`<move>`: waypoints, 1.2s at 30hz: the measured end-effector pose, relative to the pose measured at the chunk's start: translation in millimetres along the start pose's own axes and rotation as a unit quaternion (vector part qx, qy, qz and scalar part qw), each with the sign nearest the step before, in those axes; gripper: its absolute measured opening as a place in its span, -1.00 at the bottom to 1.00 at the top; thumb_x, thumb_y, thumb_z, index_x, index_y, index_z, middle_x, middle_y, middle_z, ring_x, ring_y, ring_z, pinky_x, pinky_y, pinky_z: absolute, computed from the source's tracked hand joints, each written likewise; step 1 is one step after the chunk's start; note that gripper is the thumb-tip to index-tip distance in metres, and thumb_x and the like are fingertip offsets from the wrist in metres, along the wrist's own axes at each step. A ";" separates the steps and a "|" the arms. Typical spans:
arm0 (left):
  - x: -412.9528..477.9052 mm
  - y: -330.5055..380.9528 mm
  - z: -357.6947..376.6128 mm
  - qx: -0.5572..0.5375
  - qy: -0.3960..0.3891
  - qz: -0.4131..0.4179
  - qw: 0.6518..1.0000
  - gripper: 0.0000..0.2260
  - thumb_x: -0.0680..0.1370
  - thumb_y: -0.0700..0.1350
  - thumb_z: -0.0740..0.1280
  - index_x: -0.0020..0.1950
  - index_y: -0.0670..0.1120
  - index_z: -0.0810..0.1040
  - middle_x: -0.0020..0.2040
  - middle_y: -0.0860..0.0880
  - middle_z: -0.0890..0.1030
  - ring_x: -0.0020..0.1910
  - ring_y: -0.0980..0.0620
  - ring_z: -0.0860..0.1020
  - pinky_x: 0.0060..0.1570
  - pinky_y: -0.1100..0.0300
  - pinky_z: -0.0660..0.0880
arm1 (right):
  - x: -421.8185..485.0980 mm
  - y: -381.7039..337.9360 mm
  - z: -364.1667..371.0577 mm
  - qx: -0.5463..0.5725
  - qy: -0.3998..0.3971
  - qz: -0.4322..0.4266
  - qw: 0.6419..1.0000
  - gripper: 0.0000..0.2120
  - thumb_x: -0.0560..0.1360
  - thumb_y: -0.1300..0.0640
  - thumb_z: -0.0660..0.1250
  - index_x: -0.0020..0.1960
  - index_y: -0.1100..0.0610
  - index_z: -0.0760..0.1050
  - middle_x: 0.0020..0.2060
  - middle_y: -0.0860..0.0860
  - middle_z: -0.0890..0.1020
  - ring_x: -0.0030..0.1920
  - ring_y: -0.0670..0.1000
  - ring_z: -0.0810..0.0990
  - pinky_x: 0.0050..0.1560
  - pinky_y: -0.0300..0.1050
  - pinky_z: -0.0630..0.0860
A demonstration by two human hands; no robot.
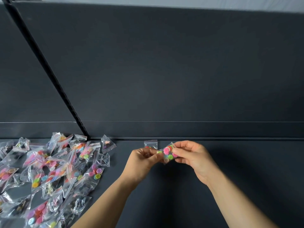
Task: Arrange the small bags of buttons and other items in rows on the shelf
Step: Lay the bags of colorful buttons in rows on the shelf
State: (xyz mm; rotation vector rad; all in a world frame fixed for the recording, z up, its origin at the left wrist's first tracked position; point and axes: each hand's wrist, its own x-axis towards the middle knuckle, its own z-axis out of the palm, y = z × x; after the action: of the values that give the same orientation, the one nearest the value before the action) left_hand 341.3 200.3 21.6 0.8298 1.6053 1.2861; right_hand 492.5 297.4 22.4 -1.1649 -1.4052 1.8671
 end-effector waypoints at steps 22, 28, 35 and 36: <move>-13.4 -19.3 15.4 -0.013 0.028 -0.008 1.000 -0.80 0.56 -0.07 0.32 -0.12 -0.15 0.66 -0.33 0.00 0.66 -0.59 0.13 0.28 -0.56 0.29 0.25 | -0.4 8.2 -12.6 0.013 0.010 0.029 0.999 -0.90 0.50 0.27 0.38 0.00 0.28 0.56 -0.12 0.18 0.71 -0.13 0.12 0.70 -0.10 -0.01 0.64; 10.3 -38.4 -11.1 0.221 0.136 0.035 0.965 -0.92 0.47 0.03 0.44 -0.21 0.21 0.62 -0.24 0.14 0.65 -0.31 0.21 0.57 -0.27 0.30 0.46 | 38.4 17.3 -13.1 -0.212 0.042 -0.010 0.976 -0.91 0.51 0.28 0.32 -0.12 0.15 0.58 -0.23 0.09 0.68 -0.30 -0.05 0.62 -0.25 -0.18 0.61; 37.5 -50.1 -32.0 0.347 0.136 0.069 0.925 -0.83 0.41 0.18 0.43 -0.03 0.22 0.65 0.01 0.18 0.54 -0.07 0.16 0.58 -0.11 0.17 0.53 | 63.3 31.4 -5.4 -0.380 0.089 -0.097 0.915 -0.80 0.51 0.16 0.36 0.12 0.10 0.56 -0.01 -0.06 0.61 -0.11 -0.05 0.61 -0.06 -0.06 0.59; 41.0 -50.3 -32.9 0.353 0.129 0.073 0.924 -0.83 0.41 0.18 0.43 -0.03 0.23 0.65 0.03 0.19 0.54 -0.04 0.16 0.57 -0.10 0.16 0.53 | 61.0 32.3 -6.1 -0.423 0.099 -0.128 0.892 -0.80 0.51 0.13 0.35 0.13 0.06 0.56 0.02 -0.10 0.57 -0.10 -0.07 0.59 -0.08 -0.11 0.56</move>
State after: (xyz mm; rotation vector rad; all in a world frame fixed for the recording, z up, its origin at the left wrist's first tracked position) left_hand 296.8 212.8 -34.6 1.2680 2.3134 0.9272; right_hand 470.4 339.3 -28.1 -1.3948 -2.2015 0.8962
